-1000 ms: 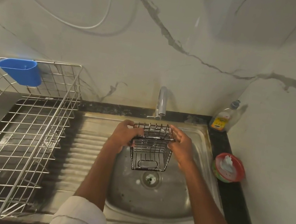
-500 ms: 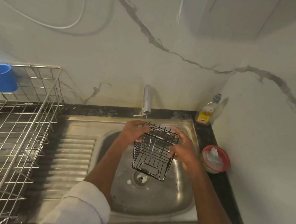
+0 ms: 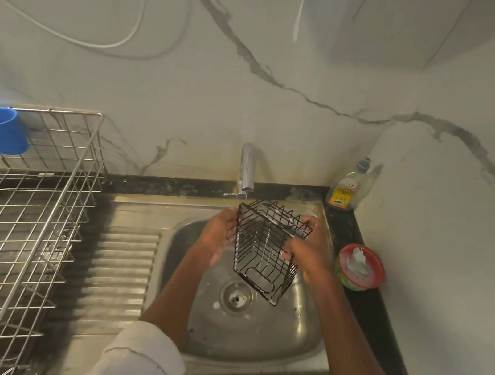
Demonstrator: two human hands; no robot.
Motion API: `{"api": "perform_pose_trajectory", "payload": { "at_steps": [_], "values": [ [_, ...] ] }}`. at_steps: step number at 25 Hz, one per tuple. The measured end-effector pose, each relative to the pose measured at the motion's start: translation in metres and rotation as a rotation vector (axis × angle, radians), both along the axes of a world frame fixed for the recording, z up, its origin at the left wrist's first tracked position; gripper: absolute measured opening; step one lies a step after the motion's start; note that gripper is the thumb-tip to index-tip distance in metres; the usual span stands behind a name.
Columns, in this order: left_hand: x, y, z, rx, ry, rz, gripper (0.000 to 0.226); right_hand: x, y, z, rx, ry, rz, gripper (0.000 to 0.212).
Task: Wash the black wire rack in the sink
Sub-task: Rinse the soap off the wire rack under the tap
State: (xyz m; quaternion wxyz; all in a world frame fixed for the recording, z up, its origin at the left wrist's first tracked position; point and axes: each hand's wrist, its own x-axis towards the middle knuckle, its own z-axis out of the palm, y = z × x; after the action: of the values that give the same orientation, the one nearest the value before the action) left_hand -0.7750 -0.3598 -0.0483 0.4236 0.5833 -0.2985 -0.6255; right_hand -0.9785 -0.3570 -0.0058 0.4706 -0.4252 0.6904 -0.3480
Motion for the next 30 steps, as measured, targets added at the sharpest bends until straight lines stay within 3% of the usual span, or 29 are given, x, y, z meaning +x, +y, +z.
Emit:
{"api": "perform_pose_trajectory", "payload": {
  "at_steps": [5, 9, 18, 30],
  "values": [
    [-0.005, 0.005, 0.014, -0.037, -0.009, -0.053, 0.038, 0.0, 0.001, 0.006, 0.001, 0.043, 0.042, 0.08],
    [-0.007, 0.008, 0.015, -0.046, -0.022, -0.085, 0.041, 0.001, 0.0, 0.013, -0.053, 0.216, 0.062, 0.095],
    [-0.003, 0.007, 0.017, -0.044, -0.039, -0.022, 0.041, 0.001, 0.007, 0.017, -0.087, 0.133, 0.113, 0.086],
    [-0.003, 0.007, 0.021, -0.117, -0.031, -0.05, 0.046, -0.009, 0.012, 0.001, -0.158, 0.254, 0.137, 0.09]
  ]
}}
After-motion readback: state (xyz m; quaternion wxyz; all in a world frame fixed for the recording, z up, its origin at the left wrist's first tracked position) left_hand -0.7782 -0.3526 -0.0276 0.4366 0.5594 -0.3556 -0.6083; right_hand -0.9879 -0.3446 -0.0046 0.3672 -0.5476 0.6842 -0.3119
